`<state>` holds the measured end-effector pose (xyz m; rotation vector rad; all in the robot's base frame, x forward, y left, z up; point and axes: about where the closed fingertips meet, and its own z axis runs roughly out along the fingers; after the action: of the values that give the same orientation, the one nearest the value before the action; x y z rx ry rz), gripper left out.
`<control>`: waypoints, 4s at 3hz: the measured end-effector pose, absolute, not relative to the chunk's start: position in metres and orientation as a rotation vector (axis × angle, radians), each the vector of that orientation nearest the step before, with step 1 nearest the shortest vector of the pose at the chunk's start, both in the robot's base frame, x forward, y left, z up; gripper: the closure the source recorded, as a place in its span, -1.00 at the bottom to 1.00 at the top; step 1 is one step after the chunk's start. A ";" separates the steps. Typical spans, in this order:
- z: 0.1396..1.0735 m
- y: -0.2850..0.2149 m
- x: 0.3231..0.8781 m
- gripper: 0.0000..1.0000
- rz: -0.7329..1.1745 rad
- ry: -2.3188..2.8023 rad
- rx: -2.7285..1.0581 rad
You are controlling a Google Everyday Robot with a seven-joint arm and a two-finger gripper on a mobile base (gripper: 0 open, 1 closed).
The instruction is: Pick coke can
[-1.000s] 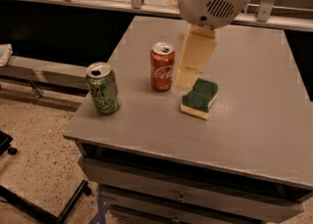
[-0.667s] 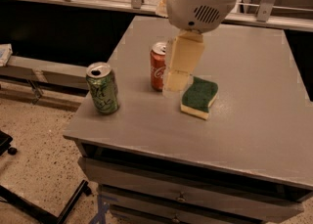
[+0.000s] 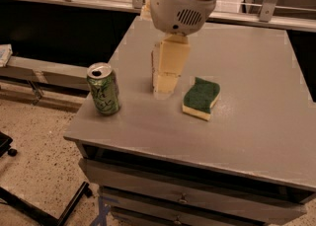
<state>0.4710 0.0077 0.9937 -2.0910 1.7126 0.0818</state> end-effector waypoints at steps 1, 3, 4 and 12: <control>0.991 0.011 0.479 -1.00 0.063 1.677 -2.138; 0.976 -0.013 0.506 -1.00 0.068 1.688 -2.153; 0.969 -0.034 0.527 -1.00 0.066 1.720 -2.131; 0.892 -0.018 0.580 -1.00 0.051 1.969 -2.165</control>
Offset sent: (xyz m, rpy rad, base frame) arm 0.0396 -0.0148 -0.0290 -0.0522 0.0315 0.0740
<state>0.5803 -0.0178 0.8916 -2.1648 1.9685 0.0513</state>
